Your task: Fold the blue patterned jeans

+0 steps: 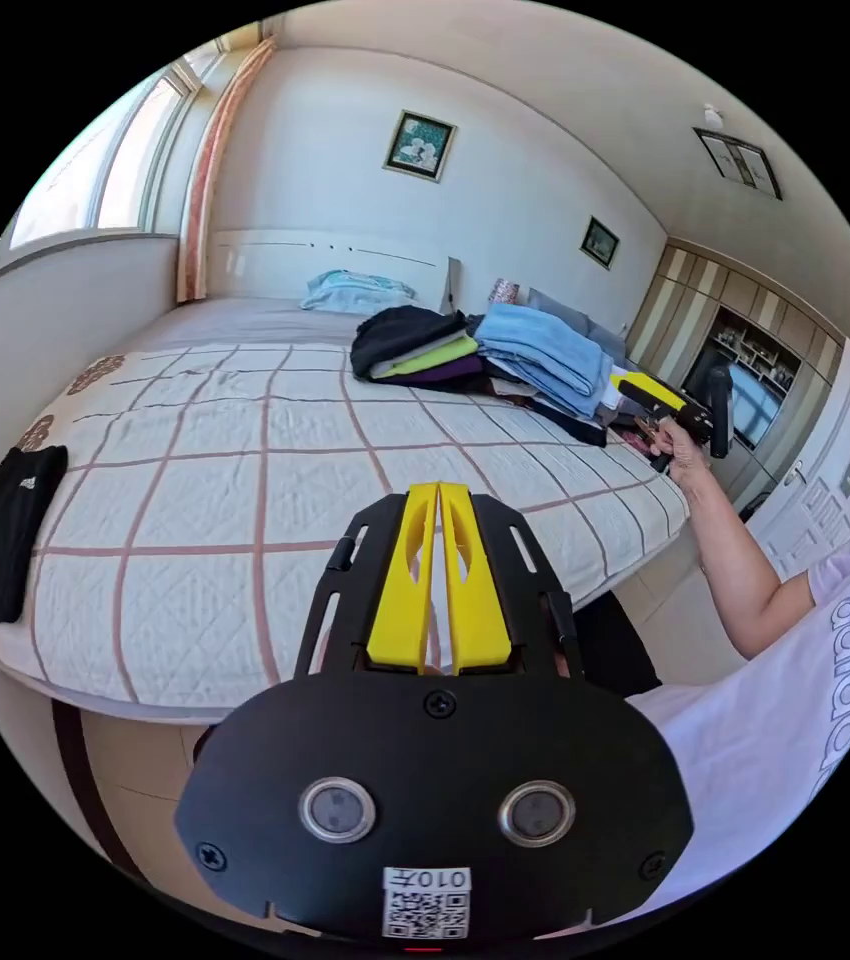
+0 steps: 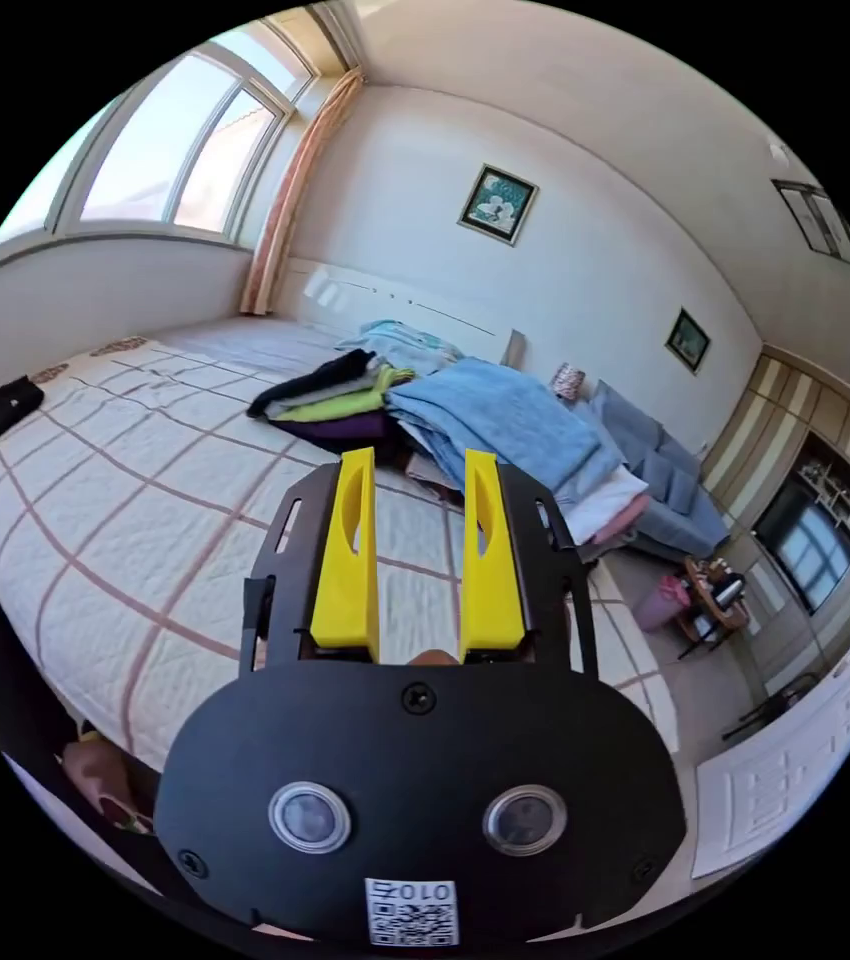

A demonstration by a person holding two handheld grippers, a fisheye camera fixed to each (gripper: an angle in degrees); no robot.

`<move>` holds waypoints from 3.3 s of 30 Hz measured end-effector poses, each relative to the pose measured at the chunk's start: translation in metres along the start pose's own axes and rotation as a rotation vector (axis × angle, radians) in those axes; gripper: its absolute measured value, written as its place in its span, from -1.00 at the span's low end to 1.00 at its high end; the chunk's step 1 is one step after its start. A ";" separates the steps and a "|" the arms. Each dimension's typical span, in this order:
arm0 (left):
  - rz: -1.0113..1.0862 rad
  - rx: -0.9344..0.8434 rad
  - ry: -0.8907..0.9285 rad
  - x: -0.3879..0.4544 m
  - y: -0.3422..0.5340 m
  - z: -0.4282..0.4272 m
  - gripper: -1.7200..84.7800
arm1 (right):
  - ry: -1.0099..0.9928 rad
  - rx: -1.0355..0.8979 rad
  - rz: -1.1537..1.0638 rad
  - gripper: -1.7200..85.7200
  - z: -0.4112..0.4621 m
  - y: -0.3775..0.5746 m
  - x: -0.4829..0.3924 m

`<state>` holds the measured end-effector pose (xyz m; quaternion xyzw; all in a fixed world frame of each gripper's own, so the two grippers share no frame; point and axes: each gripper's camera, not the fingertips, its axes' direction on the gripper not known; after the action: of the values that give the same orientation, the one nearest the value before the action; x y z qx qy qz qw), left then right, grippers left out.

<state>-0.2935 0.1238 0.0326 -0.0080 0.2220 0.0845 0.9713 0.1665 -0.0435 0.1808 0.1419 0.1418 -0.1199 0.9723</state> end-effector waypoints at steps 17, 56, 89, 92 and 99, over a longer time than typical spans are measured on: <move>-0.248 -0.007 -0.127 -0.031 0.025 -0.026 -0.96 | 0.264 -0.323 -0.393 -0.66 0.215 -0.114 -0.006; -0.142 0.049 -0.019 0.089 0.014 -0.032 -0.95 | -1.011 -0.070 -0.345 -0.75 -0.039 0.049 0.039; 0.272 0.064 0.072 0.148 -0.130 0.088 -0.79 | -0.920 -0.256 0.330 -0.70 0.057 0.192 0.214; -0.147 0.241 0.128 0.042 -0.070 0.038 -0.81 | -0.970 -0.272 0.288 -0.69 0.064 0.188 0.198; -0.304 -0.007 0.021 -0.013 0.004 0.031 -0.83 | -0.894 -0.361 0.200 -0.66 0.083 0.178 0.165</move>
<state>-0.2919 0.1274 0.0664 -0.0457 0.2283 -0.0630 0.9705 0.3890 0.0647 0.2487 -0.0815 -0.2850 -0.0485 0.9538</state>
